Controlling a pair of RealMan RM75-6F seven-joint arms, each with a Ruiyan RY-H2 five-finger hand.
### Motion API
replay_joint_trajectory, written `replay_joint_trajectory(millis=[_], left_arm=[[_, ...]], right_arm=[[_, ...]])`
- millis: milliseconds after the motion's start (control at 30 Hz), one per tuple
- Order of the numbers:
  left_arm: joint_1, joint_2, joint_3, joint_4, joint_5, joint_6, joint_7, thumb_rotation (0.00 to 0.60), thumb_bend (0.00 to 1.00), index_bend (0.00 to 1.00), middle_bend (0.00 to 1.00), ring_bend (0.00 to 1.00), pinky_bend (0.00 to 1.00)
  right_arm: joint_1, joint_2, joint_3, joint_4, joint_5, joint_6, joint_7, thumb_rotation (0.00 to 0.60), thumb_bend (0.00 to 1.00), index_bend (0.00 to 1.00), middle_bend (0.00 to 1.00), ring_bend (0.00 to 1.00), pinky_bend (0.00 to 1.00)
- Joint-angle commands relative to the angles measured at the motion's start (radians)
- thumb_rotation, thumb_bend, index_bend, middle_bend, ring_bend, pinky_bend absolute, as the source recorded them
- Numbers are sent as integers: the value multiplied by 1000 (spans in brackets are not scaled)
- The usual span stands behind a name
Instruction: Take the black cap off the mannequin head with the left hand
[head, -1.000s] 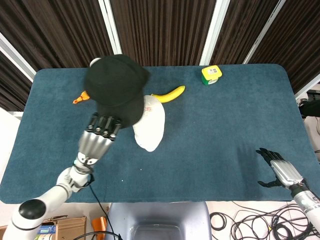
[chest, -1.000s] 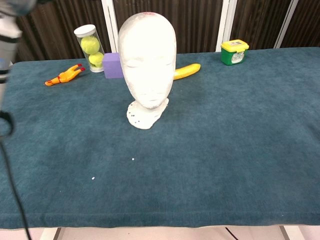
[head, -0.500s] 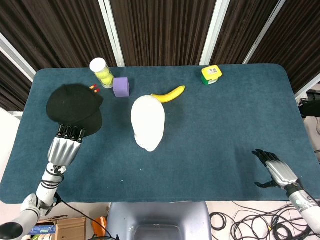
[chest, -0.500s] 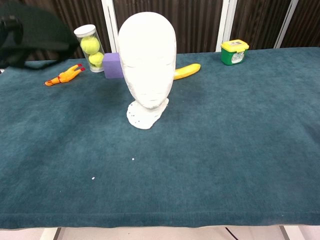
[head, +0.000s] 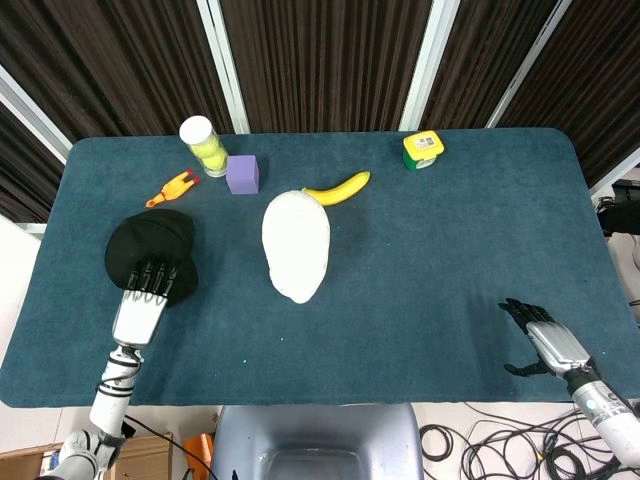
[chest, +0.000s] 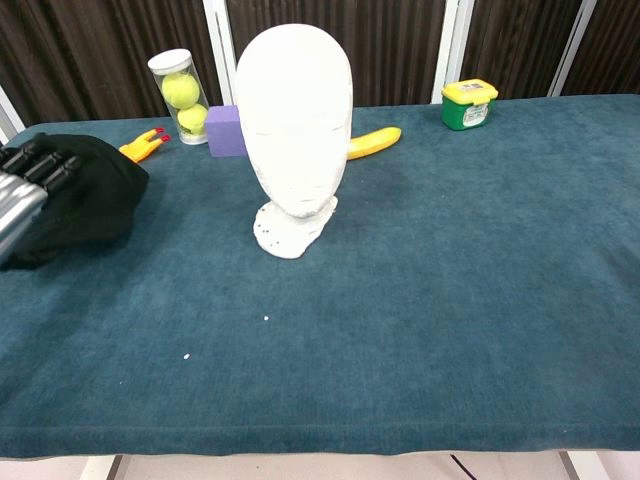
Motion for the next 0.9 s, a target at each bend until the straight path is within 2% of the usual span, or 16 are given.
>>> replay_joint_trajectory(millis=[33, 300, 400, 567, 733, 800, 900], left_arm=[[66, 75, 40, -197, -10, -78, 84, 600, 229, 0, 0, 0, 83], [140, 392, 113, -827, -74, -227, 317, 600, 209, 0, 0, 0, 47], [158, 472, 131, -965, -77, -225, 339, 600, 208, 0, 0, 0, 40], [184, 568, 168, -1108, -31, -195, 249, 600, 182, 0, 0, 0, 28], [240, 711, 226, -1256, 4, -135, 209, 600, 194, 0, 0, 0, 21], [280, 754, 224, -1287, 16, -55, 217, 600, 229, 0, 0, 0, 20], [372, 774, 189, -1280, 46, 149, 167, 600, 269, 0, 0, 0, 19]], right_arm=[[-3, 2, -2, 0, -9, 8, 8, 600, 124, 0, 0, 0, 0], [-9, 7, -7, 0, -20, 23, 14, 600, 124, 0, 0, 0, 0], [-11, 8, -7, -3, -19, 28, 9, 600, 124, 0, 0, 0, 0], [-15, 8, -7, -13, -17, 34, -9, 600, 124, 0, 0, 0, 0], [-37, 26, -5, -47, -6, 73, -63, 600, 124, 0, 0, 0, 0], [-68, 38, 1, -74, 8, 131, -127, 600, 125, 0, 0, 0, 0], [-171, 13, 33, -112, 25, 363, -352, 600, 124, 0, 0, 0, 0]])
